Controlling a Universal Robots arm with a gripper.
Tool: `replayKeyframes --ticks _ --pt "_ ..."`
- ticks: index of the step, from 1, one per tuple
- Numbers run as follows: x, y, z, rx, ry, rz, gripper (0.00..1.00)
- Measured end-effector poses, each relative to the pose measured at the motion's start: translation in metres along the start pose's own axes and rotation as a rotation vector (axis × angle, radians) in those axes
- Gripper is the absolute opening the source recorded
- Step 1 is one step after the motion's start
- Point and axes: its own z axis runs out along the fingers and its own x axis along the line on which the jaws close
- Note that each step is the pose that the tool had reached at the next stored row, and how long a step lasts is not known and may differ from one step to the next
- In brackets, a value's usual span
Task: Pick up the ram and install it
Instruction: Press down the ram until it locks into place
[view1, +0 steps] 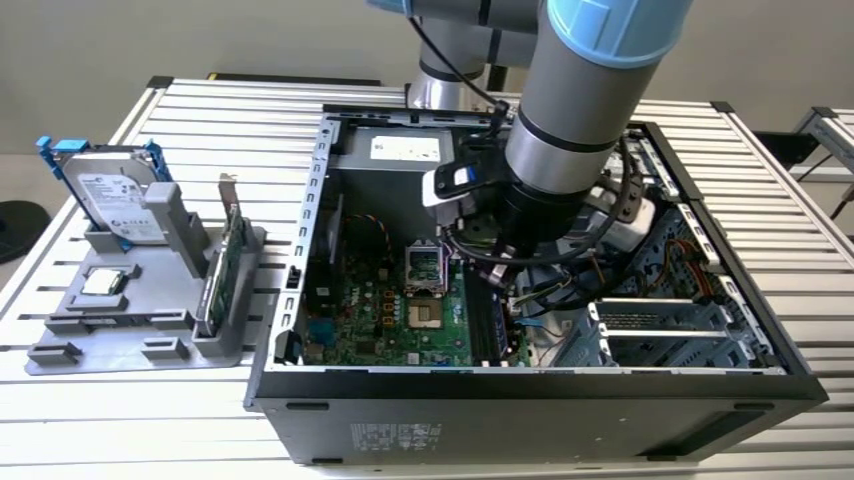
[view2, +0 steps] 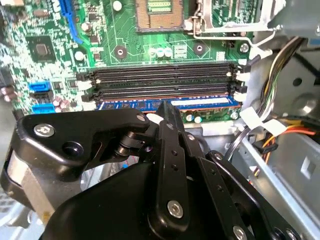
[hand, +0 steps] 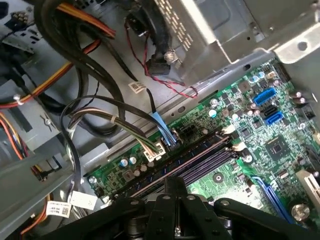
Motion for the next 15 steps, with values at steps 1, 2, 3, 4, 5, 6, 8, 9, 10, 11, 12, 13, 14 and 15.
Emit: replayKeyframes --ticks 1,2,3,4,5,6,8,9,10,11,12,13,14,15 --pt "0.0000 0.0000 0.0000 -0.0001 -0.0005 -0.016 0.00" --pt "0.0000 0.0000 0.0000 -0.0002 -0.0010 -0.031 0.00" --pt "0.0000 0.0000 0.0001 -0.0003 -0.0014 -0.046 0.00" --pt "0.0000 0.0000 0.0001 -0.0004 -0.0020 -0.062 0.00" --pt "0.0000 0.0000 0.0002 -0.0004 -0.0022 -0.078 0.00" --pt "0.0000 0.0000 0.0003 -0.0005 -0.0026 -0.094 0.00" --pt "0.0000 0.0000 0.0003 -0.0007 -0.0037 -0.129 0.00" --pt "0.0000 0.0000 0.0003 -0.0008 -0.0041 -0.145 0.00" --pt "0.0000 0.0000 0.0003 -0.0009 -0.0046 -0.164 0.00" --pt "0.0000 0.0000 0.0003 -0.0009 -0.0050 -0.181 0.00" --pt "0.0000 0.0000 0.0004 -0.0010 -0.0054 -0.199 0.00" --pt "0.0000 0.0000 0.0004 -0.0012 -0.0060 -0.216 0.00" --pt "0.0000 0.0000 0.0004 -0.0012 -0.0064 -0.233 0.00" --pt "0.0000 0.0000 0.0004 -0.0014 -0.0070 -0.251 0.00"
